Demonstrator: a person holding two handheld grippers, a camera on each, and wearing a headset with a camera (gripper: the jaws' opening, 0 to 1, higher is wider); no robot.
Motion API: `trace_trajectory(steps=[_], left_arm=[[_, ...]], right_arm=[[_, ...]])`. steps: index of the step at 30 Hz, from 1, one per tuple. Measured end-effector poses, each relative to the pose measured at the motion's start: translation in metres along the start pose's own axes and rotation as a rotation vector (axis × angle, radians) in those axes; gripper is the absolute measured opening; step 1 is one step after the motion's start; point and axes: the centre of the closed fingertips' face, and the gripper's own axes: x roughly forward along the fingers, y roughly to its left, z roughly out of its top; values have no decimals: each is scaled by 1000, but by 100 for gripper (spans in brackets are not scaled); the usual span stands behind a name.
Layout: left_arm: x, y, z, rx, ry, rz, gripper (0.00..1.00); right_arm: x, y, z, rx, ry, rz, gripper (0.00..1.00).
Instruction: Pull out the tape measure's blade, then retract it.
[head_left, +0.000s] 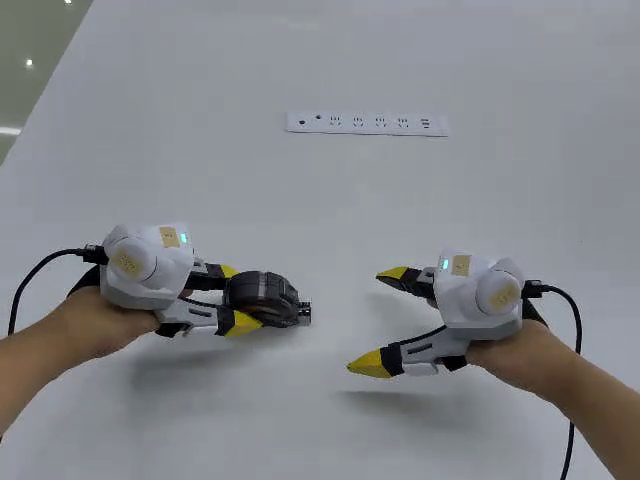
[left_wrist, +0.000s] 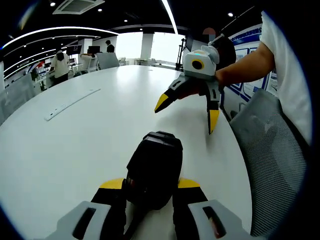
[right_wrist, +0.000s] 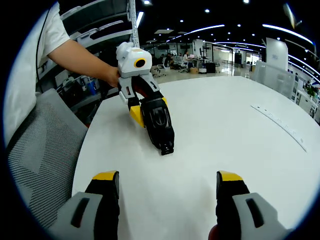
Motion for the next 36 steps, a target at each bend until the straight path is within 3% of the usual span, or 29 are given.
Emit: trace_trajectory(steps=[9, 16, 21, 22, 24, 36], left_arm=[[1, 0, 0, 26, -13, -3, 32], [1, 0, 0, 24, -13, 0, 32], [1, 1, -1, 24, -12, 1, 32], [1, 1, -1, 29, -8, 0, 32], [1, 1, -1, 32, -3, -1, 32], [2, 1, -2, 44, 12, -6, 31]], right_arm=[[19, -3, 2, -58, 10, -11, 60], [31, -2, 7, -60, -3, 1, 48], [36, -2, 8, -81, -7, 5, 44], [47, -4, 10, -78, -16, 19, 42], [50, -5, 11, -74, -19, 21, 41], [63, -2, 13, -106, -23, 46, 30]])
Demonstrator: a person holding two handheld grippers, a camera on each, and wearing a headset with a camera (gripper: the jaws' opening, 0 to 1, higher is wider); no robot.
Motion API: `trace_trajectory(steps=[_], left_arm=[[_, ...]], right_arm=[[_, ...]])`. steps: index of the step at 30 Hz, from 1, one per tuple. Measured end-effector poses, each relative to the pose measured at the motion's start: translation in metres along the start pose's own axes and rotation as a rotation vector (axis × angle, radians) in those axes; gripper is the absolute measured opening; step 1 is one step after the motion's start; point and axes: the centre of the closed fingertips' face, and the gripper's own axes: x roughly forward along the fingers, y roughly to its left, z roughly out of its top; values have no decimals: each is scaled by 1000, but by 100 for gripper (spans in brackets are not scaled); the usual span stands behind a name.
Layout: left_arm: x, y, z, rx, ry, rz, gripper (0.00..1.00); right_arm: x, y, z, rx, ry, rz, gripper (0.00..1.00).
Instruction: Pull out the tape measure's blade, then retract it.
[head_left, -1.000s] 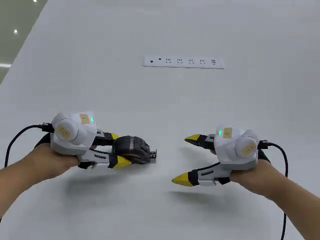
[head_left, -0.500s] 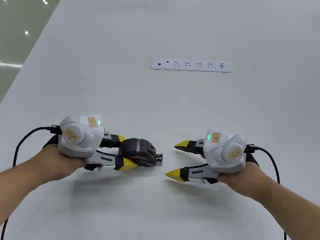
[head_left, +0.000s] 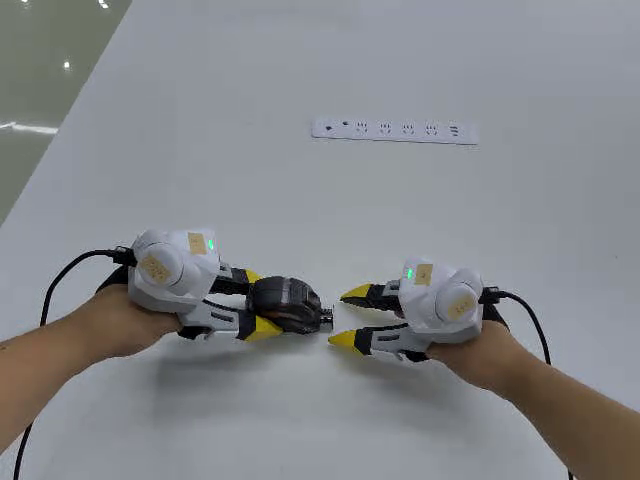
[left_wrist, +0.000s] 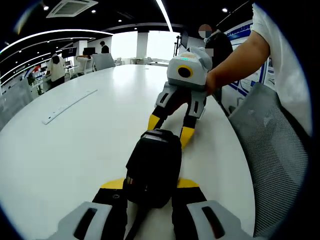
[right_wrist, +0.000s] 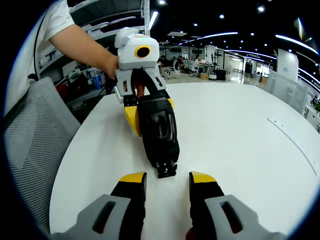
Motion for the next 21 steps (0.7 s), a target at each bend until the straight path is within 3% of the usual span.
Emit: trace_trajectory(steps=[9, 21], left_arm=[[1, 0, -1, 7, 7, 0, 31], [1, -1, -2, 11, 14, -4, 31]], right_arm=[[9, 1, 0, -44, 4, 17, 21], [14, 5, 3, -95, -10, 51, 17]])
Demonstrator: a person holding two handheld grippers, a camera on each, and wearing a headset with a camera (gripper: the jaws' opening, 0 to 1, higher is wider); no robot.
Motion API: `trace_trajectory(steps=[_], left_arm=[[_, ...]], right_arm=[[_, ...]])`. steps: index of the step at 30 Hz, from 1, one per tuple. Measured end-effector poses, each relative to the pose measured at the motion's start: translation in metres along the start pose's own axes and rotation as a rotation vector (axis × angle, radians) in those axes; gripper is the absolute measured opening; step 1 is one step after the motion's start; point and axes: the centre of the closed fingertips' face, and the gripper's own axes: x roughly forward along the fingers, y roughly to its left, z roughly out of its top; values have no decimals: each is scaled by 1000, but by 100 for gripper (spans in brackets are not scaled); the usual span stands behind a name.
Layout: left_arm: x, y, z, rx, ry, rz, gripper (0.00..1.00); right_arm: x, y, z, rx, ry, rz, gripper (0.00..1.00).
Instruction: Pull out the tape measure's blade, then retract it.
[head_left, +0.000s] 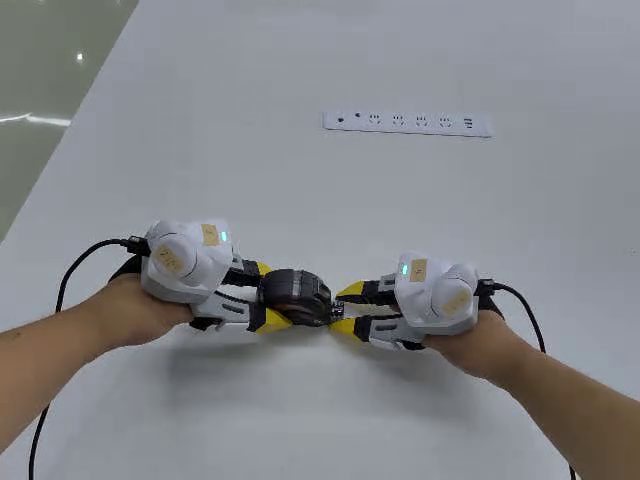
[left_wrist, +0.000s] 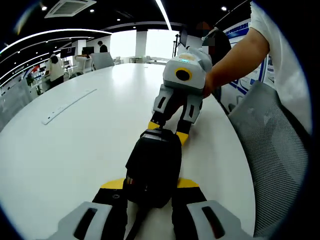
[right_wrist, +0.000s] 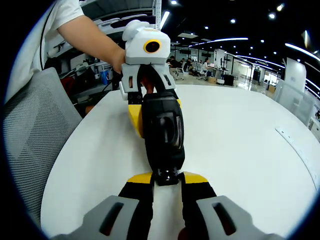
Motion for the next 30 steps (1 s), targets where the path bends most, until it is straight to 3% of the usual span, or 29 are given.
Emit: trace_trajectory(steps=[15, 30], left_arm=[[0, 1, -1, 2, 1, 2, 31], [0, 0, -1, 8, 24, -8, 31]], right_arm=[[1, 0, -1, 28, -7, 49, 14], [0, 2, -1, -1, 13, 56, 9]])
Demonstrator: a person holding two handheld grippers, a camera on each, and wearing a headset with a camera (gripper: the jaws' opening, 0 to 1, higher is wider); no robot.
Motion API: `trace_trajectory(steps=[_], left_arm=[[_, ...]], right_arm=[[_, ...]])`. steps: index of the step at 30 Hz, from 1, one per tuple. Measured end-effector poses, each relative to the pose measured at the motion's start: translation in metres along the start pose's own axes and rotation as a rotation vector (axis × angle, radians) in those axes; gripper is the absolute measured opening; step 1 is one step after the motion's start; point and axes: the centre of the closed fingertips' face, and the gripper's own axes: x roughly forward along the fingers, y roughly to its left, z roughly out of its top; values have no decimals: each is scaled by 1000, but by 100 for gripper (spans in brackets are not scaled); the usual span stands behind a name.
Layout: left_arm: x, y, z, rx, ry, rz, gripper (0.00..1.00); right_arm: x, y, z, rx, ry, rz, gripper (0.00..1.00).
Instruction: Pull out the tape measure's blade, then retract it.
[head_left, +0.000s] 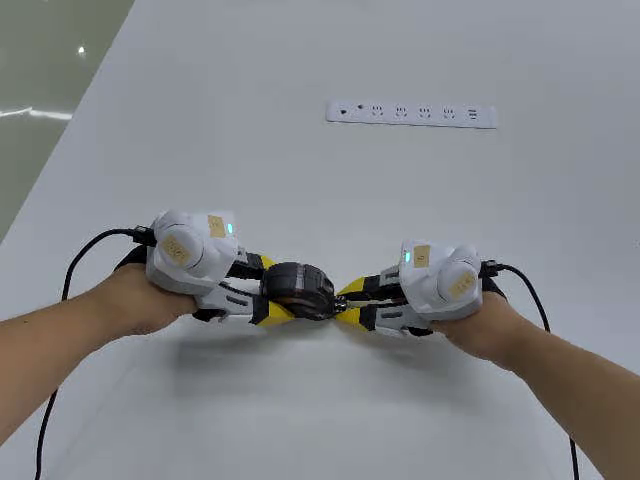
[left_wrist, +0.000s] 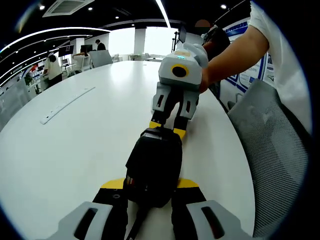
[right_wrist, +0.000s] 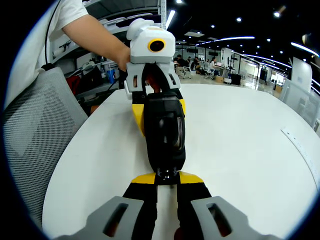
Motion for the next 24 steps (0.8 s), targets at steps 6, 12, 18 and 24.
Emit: trace_trajectory(steps=[6, 12, 18, 24], left_arm=[[0, 0, 0, 8, 4, -3, 30], [0, 0, 0, 8, 5, -3, 30], [0, 1, -1, 11, 13, -8, 30], [0, 2, -1, 25, 23, -12, 30]], right_arm=[[0, 0, 0, -8, 2, -3, 9], [-1, -1, 0, -8, 4, -5, 9], [-8, -3, -3, -16, 12, -11, 9], [-16, -3, -11, -11, 26, -13, 9]])
